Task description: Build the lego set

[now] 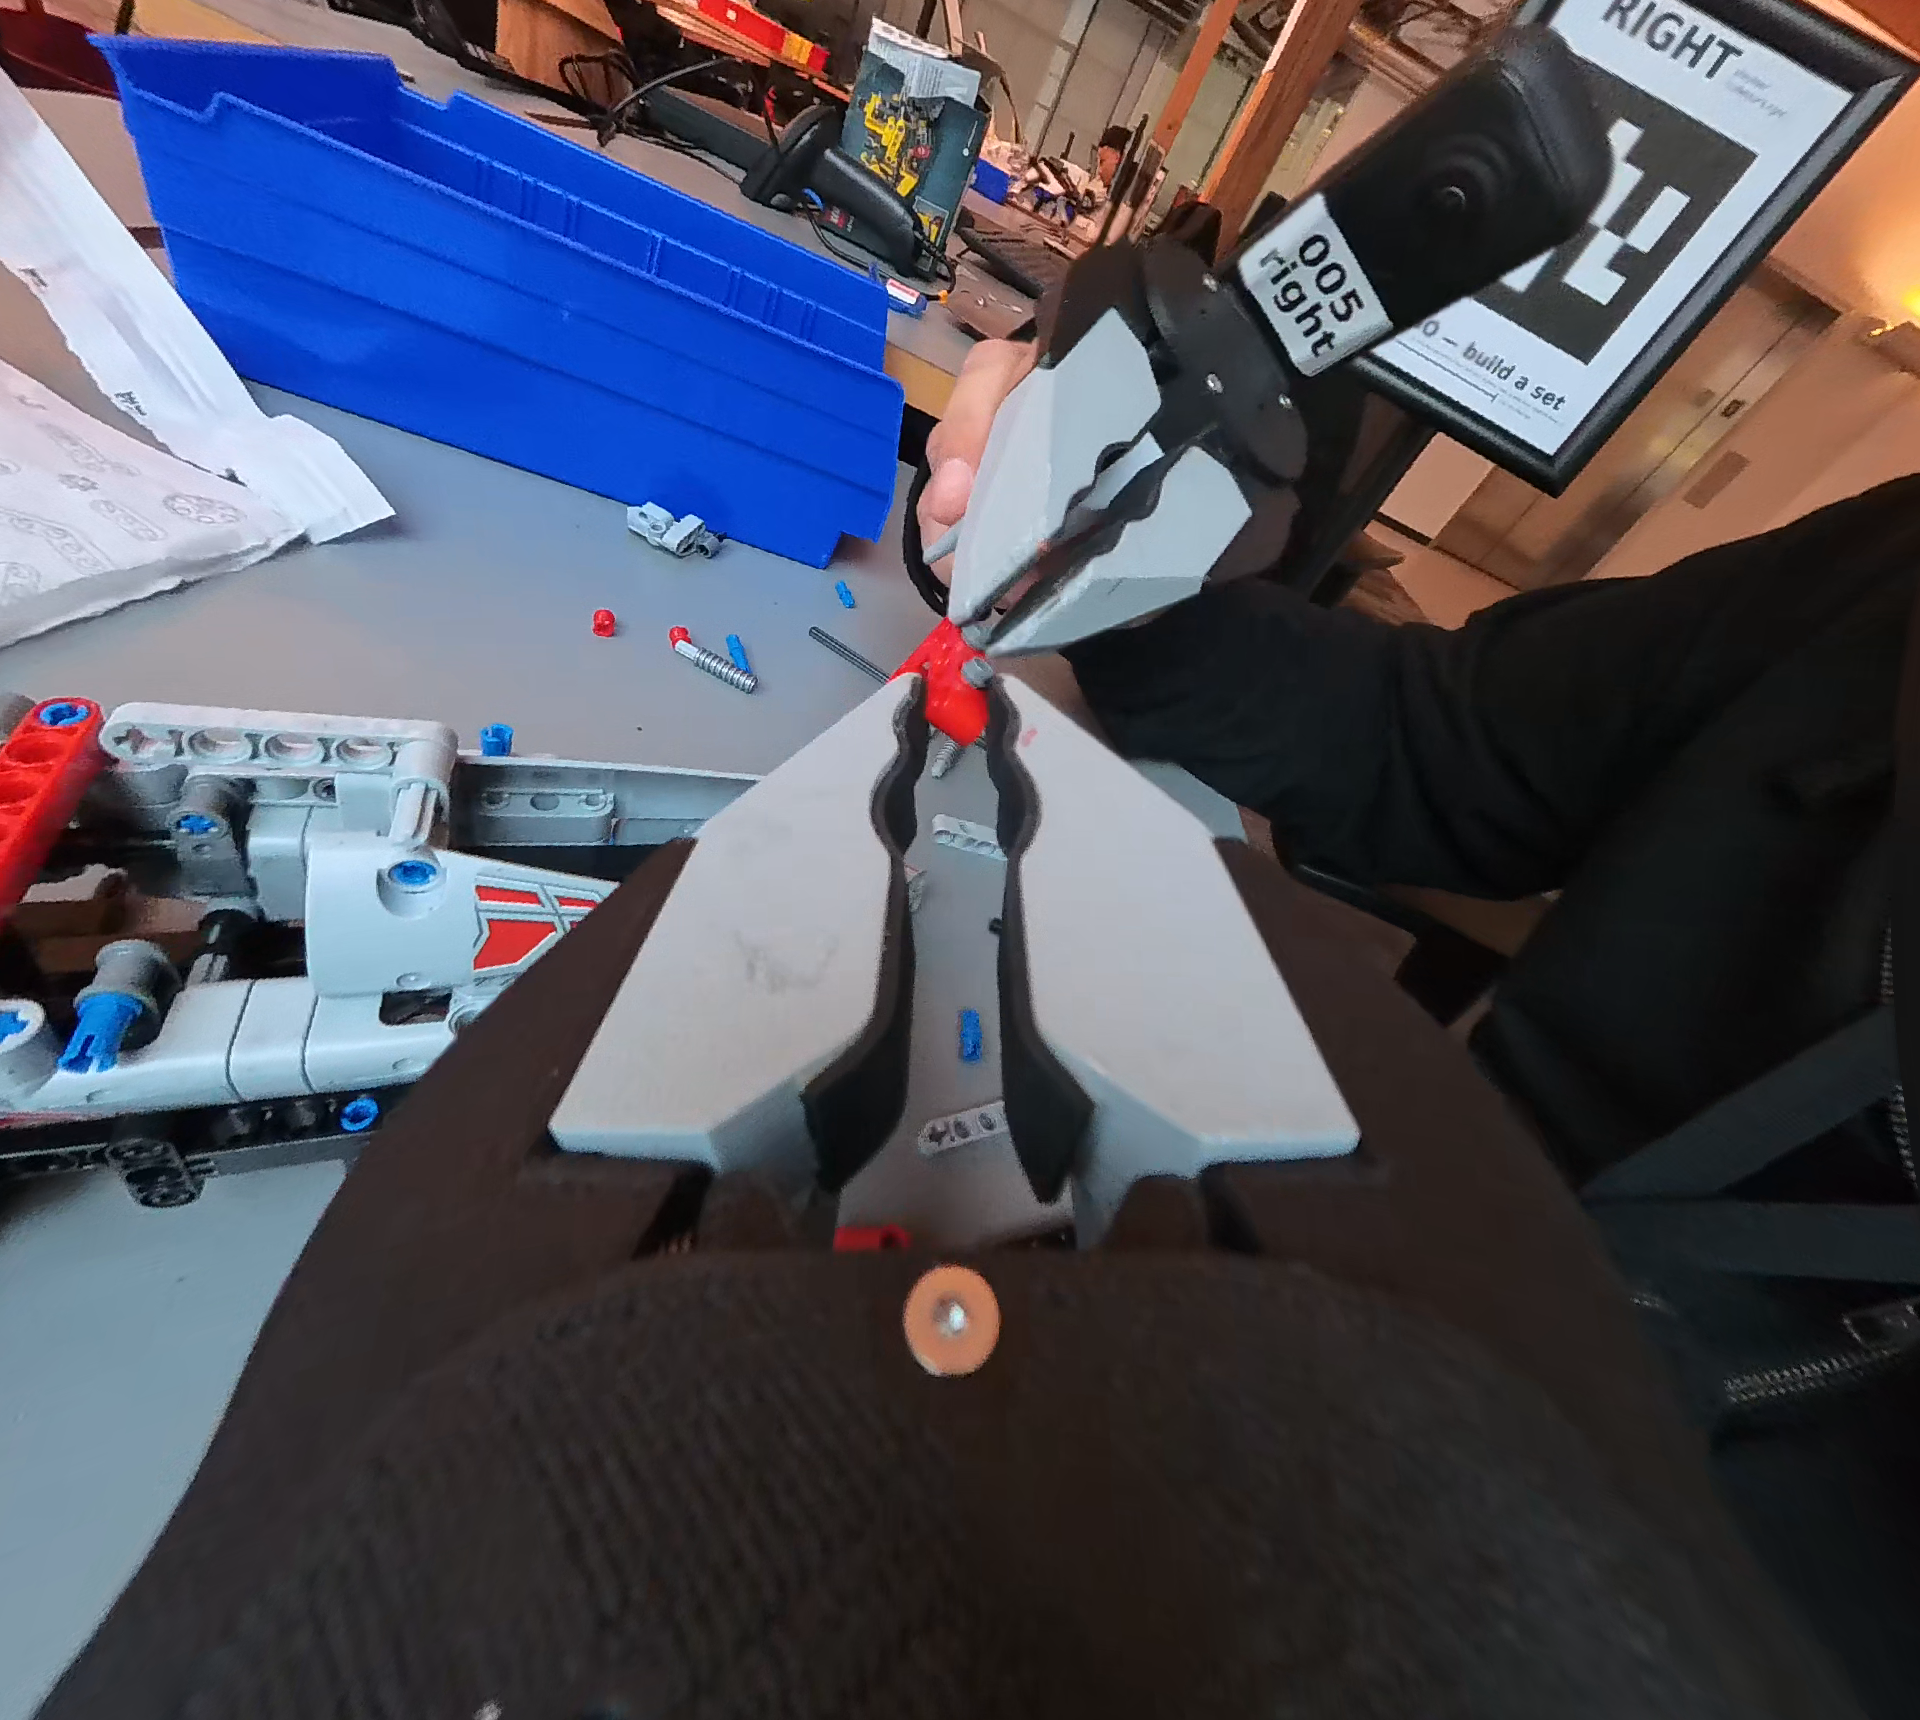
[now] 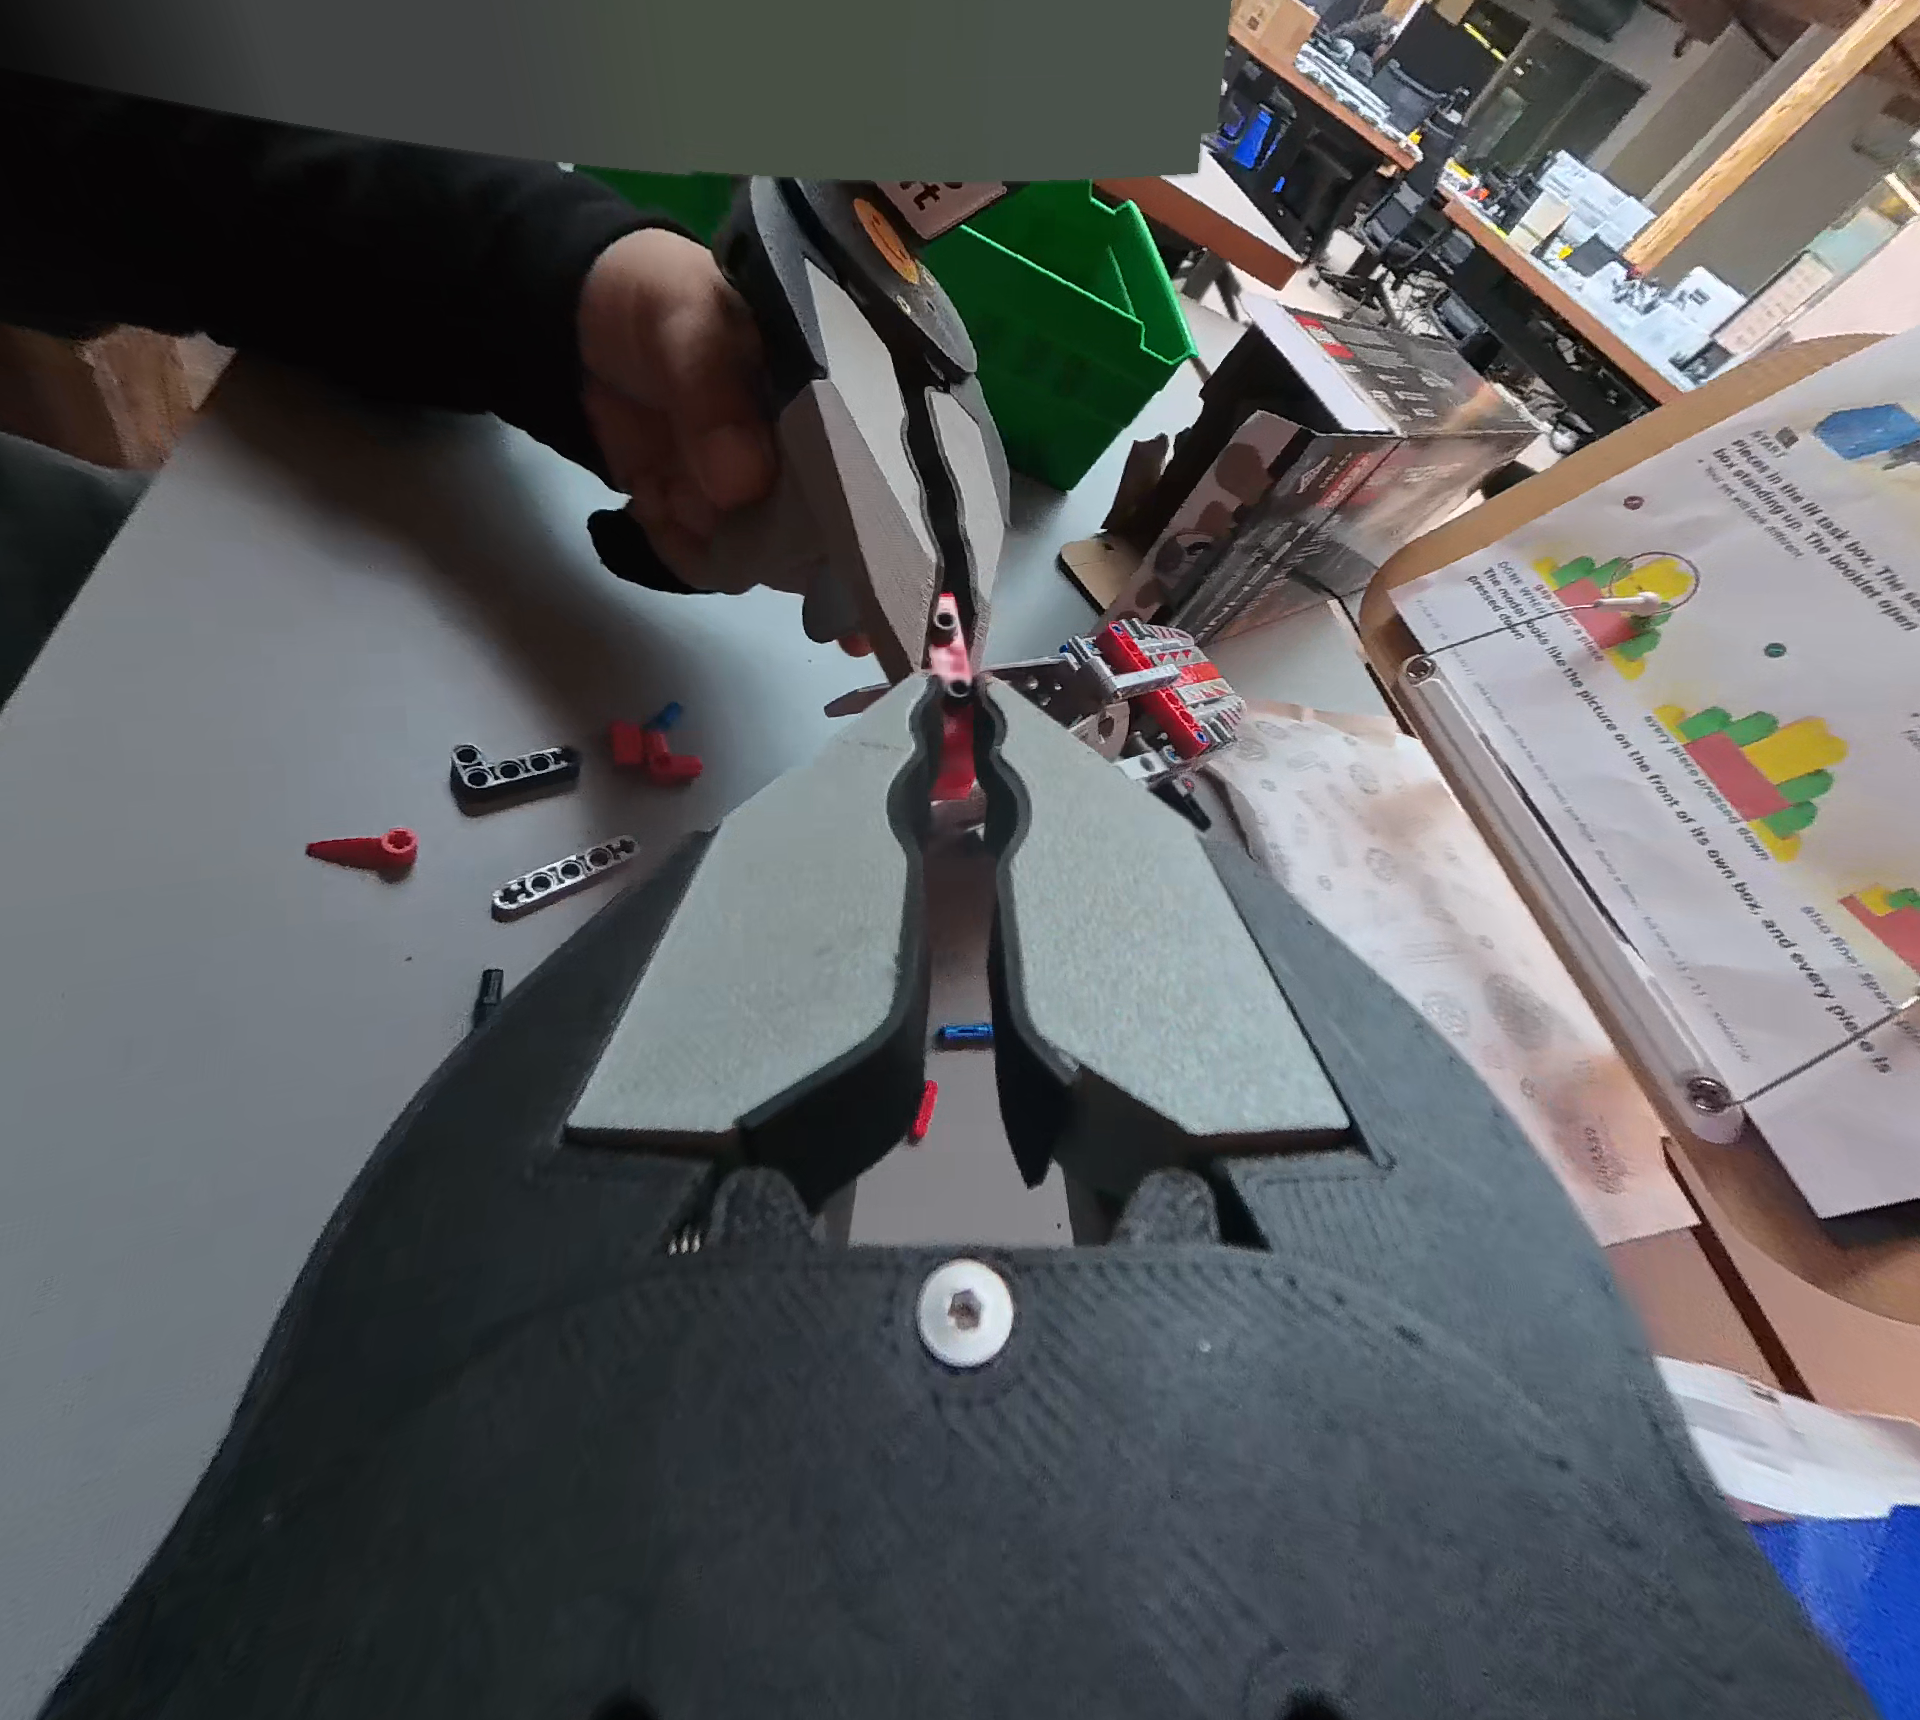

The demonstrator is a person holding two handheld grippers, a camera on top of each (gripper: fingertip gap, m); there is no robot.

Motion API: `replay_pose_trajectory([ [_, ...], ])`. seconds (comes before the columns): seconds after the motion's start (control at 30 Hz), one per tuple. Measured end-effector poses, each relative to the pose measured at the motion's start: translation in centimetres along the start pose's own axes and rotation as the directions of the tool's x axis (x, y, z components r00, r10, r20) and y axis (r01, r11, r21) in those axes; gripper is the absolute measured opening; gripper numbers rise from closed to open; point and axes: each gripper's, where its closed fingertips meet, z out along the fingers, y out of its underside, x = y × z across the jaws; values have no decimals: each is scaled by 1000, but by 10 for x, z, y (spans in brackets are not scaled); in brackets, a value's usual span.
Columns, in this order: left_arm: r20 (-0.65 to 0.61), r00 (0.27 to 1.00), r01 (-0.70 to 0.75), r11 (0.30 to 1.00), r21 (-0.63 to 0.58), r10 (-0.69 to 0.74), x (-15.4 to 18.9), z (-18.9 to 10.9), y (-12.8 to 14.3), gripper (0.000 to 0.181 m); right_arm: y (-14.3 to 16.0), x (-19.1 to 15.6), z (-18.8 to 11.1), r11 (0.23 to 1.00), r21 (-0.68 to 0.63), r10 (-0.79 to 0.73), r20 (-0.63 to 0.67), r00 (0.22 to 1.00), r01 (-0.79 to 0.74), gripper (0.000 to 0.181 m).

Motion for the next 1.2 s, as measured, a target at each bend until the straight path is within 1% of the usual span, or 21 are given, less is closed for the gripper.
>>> replay_pose_trajectory([
  [0.1, 15, 1000, -19, 1000, -2, 19, -1, 0, 0, 9, 0, 1, 0, 1000, -6, -15, -8, 1000, 15, 0],
  [0.27, 20, 1000, -7, 1000, -14, 7, -3, 0, 2, 9, 4, 0, 2, 997, -30, -70, -27, 997, 69, 0],
  [0.4, 28, 1000, -8, 1000, -18, 9, -4, 0, 4, 9, 5, 0, 2, 991, -70, -119, -50, 992, 115, 0],
  [0.53, 53, 998, 26, 1000, 13, -27, -11, -2, 2, 9, 7, 5, 7, 998, -59, -33, -67, 997, 29, 0],
  [0.6, 81, 997, 20, 1000, 0, -20, -14, -1, 5, 9, 10, 6, 7, 998, -62, 13, -53, 999, -16, 0],
  [0.73, 89, 995, 49, 999, -5, -48, -16, -1, 7, 9, 11, 7, 8, 997, -79, -31, -80, 996, 25, 0],
  [0.77, 108, 993, 55, 998, -11, -53, -19, -1, 8, 9, 8, 7, 7, 998, -57, -26, -82, 996, 22, 0],
  [0.8, 162, 986, 36, 998, -51, -27, -28, -2, 15, 9, 0, 8, 5, 1000, -6, -12, -89, 996, 12, 0],
  [0.83, 175, 985, 14, 997, -75, -1, -30, -2, 18, 9, -8, 11, 1, 999, 35, 15, -94, 995, -11, 0],
  [0.9, 104, 994, 21, 1000, -7, -20, -19, -2, 6, 9, -10, 19, -6, 997, 55, 62, -101, 993, -57, 0],
  [0.97, 107, 994, 25, 1000, -9, -24, -20, -2, 6, 9, -6, 24, -9, 991, 67, 123, -87, 989, -118, 0],
  [1.03, 95, 995, 27, 1000, 0, -26, -18, -1, 6, 9, -6, 23, -10, 981, 90, 177, -41, 983, -173, 0],
  [1.13, 66, 997, 42, 999, 22, -44, -14, 0, 2, 9, -3, 16, -4, 980, 70, 185, -3, 983, -185, 0],
  [1.2, 44, 997, 54, 998, 35, -55, -11, 0, 0, 9, 0, 10, 0, 983, 55, 175, 16, 984, -175, 6],
])
